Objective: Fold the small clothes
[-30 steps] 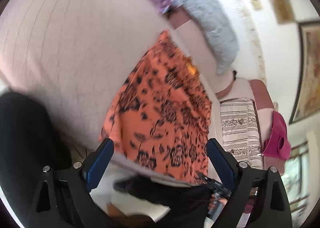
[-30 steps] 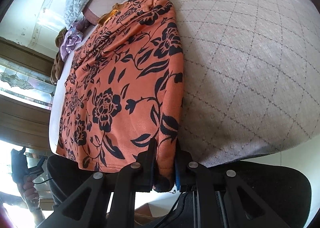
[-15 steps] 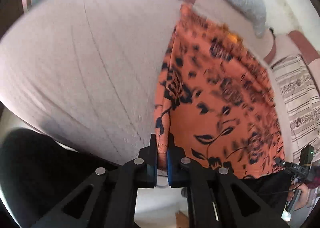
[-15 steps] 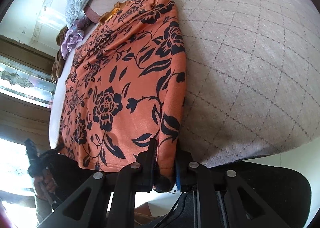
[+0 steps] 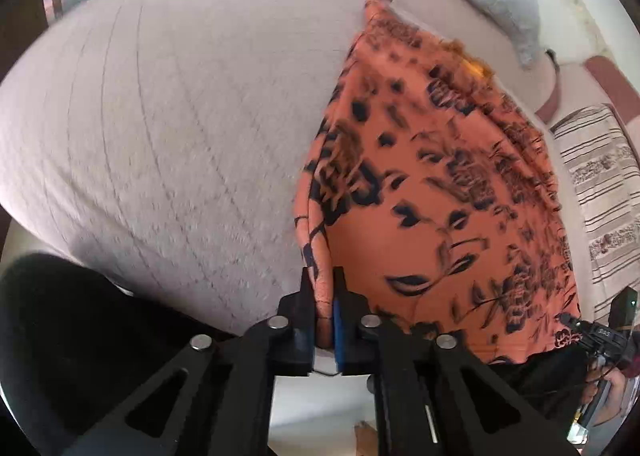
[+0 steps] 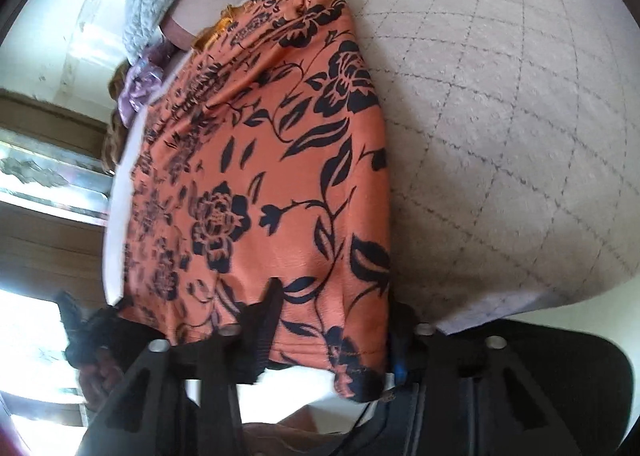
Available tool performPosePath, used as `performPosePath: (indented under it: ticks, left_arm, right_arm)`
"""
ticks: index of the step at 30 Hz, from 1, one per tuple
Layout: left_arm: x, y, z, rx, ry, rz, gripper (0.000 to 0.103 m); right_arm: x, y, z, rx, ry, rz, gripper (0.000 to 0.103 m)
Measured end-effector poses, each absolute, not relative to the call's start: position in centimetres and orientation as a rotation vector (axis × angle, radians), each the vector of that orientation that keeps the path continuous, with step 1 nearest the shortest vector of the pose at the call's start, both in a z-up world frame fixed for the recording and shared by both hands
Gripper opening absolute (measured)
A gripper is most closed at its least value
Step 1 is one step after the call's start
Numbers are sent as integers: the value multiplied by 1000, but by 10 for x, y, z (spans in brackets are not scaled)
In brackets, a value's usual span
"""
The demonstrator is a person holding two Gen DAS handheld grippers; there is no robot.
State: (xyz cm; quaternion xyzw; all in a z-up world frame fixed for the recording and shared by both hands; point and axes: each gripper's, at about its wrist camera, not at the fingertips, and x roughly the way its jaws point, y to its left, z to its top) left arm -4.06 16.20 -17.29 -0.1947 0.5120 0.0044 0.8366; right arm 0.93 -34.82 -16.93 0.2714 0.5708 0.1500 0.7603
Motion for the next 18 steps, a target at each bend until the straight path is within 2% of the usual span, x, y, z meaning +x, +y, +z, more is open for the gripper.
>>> performPosePath:
  ticks: [1,3,5,7,10,12,15,16,18]
  left_arm:
    - [-44,167,-158,-420,1043,-3,6]
    - [-56,171,-119,-428,936,-17,6]
    - [-61,175,-107,-434,905,-24,7]
    - [-56,179,-123,-439,956,5,7]
    - [-41,190,-182,-509,1158,60,7]
    - [-44,192,-178,-532,1126,61,7]
    - [-46,179,-148,-451,1017,33,7]
    - [-42,175,-149,-434,1021,29,7]
    - [-33,177,-180,-450,1138,56,7]
  right_arm:
    - [9,-351,-164,601,1229,330,6]
    - [2,-360,-145,656,1162,348,6]
    - [-4,-368,-123,693,1097,363,6]
    - [-7,-372,-116,707,1074,358,6]
    - [-2,-372,-150,731,1159,325,6]
    - [-2,-373,-165,762,1192,310,6]
    - [-5,-376,-138,758,1112,344,6]
    - [-4,-377,-133,746,1097,344,6]
    - [4,-378,-139,733,1118,327,6]
